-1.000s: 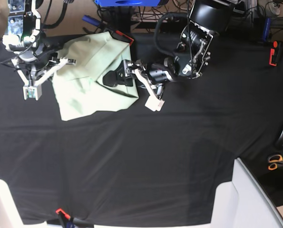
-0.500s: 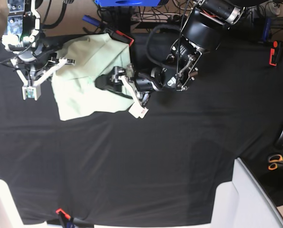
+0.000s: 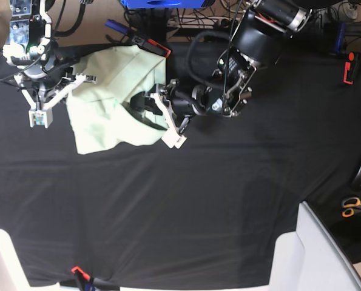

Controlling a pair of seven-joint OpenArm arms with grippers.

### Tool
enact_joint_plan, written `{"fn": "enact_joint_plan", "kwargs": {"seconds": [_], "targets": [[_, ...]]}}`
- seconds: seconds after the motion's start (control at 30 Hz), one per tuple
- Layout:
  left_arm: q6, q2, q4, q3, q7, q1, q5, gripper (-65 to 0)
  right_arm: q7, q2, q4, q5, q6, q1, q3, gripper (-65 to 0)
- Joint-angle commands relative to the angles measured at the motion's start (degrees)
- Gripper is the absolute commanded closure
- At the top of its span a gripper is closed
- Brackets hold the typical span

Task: Fold the T-shirt properly
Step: 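Grasp the shirt with the left gripper and drag it toward the table center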

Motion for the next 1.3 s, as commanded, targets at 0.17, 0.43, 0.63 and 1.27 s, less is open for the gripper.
{"fn": "enact_joint_plan", "kwargs": {"seconds": [0.17,0.43,0.63,1.27], "targets": [[0.9,-2.6,0.1,0.6,0.2,-4.2,0.2,0.0,1.0,0.1,0.8,0.0,-0.1,-0.2,0.2,-2.2],[0.7,-6.9,0.3,0.8,5.8,-9.3,0.7,0.0,1.0,0.1,0.8,0.0,-0.1,-0.2,0.2,-2.2],[0.9,-12.1,2.7,1.0,14.7,-15.5,0.9,0.0,1.0,0.1,0.8,0.0,-0.1,0.1,0.2,-2.2],[0.9,1.3,2.3,11.6,12.7,-21.5,62.8,0.0,1.0,0.1,0.8,0.0,-0.1,0.0,0.1,-2.2]]}}
